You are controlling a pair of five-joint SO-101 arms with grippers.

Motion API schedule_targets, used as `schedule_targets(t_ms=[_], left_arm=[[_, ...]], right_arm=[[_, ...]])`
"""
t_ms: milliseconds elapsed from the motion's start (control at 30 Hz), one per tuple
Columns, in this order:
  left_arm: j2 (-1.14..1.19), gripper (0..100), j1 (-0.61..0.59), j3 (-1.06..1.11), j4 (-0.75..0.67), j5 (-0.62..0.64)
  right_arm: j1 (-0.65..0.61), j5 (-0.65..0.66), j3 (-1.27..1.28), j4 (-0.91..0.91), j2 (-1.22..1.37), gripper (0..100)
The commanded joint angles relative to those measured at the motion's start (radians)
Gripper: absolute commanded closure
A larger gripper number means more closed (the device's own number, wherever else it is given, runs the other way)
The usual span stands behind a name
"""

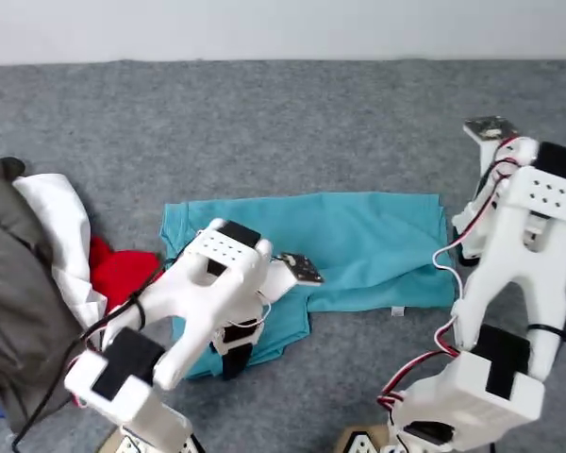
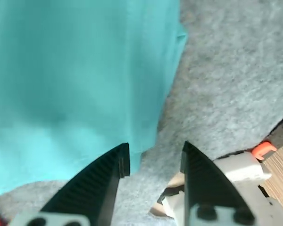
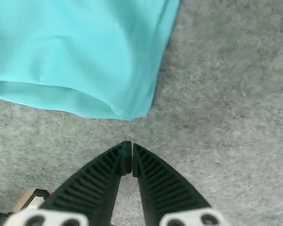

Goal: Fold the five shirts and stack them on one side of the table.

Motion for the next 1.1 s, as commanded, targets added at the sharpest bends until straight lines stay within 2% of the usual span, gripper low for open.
schedule_targets(t_ms=[0, 233, 500, 800, 1067], left_arm=[[0.041, 81, 0.002, -0.005, -0.037, 0.015], [0.095, 86, 0.002, -0.004, -0.074, 0.029], [0.089, 95, 0.000, -0.005, -0.032, 0.025], [0.087, 98, -0.003, -0.025, 0.025, -0.005], [-0.123, 98, -0.068, -0.053, 0.132, -0.054]], right_arm=[[0.053, -0.002, -0.011, 0.042, -0.062, 99.0], [0.076, -0.002, -0.011, 0.042, -0.064, 99.0], [0.074, -0.002, -0.011, 0.042, -0.068, 99.0], [0.071, -0.002, -0.011, 0.042, -0.130, 99.0], [0.071, -0.002, -0.011, 0.042, -0.131, 99.0]])
